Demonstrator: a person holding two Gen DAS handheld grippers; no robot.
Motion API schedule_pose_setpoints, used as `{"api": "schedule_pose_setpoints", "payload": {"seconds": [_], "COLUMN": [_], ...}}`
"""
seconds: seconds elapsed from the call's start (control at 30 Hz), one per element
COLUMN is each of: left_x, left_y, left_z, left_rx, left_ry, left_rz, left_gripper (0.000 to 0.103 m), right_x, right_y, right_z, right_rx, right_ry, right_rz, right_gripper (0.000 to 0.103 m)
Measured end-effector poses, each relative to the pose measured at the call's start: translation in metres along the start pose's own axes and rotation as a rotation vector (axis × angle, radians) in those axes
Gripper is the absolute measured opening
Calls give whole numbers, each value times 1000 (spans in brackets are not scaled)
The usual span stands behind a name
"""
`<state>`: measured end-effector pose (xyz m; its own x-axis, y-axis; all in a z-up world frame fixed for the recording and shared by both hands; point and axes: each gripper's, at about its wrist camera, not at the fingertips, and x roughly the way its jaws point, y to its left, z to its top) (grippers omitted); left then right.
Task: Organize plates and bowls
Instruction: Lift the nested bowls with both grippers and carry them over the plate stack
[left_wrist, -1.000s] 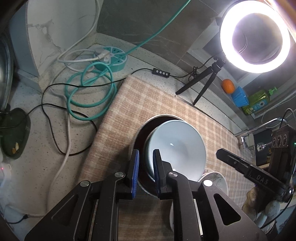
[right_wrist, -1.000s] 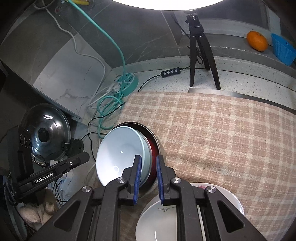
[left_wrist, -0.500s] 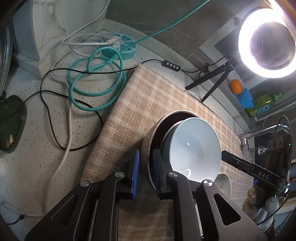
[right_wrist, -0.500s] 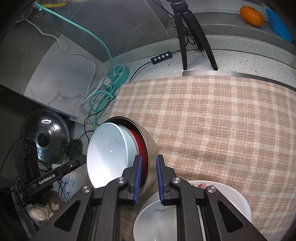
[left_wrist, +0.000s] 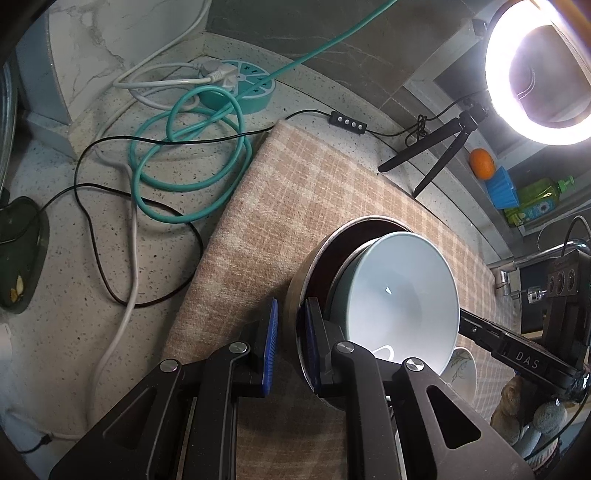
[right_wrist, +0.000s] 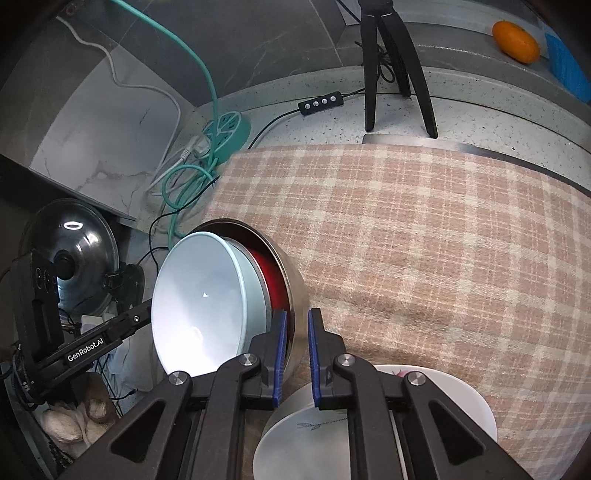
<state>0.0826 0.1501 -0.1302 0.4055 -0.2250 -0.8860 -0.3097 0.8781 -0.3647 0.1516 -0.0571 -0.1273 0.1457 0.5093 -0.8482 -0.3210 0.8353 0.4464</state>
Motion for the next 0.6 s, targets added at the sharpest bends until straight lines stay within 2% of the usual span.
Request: {"api": "schedule_pose_setpoints", "payload": {"seconds": [0.23,0.6], "left_x": [6,8], "left_y": [-4,-4], "left_z": [1,1], "left_rx": [11,6], "left_ry": [5,7], "left_rz": [9,21], "left_gripper": [6,6], "right_x": [6,4], "right_y": [2,-1], "right_z": [1,1], "right_rx": [-7,16], "right_ry": [11,16], "right_rz": [-4,10], "right_gripper": [7,7]}}
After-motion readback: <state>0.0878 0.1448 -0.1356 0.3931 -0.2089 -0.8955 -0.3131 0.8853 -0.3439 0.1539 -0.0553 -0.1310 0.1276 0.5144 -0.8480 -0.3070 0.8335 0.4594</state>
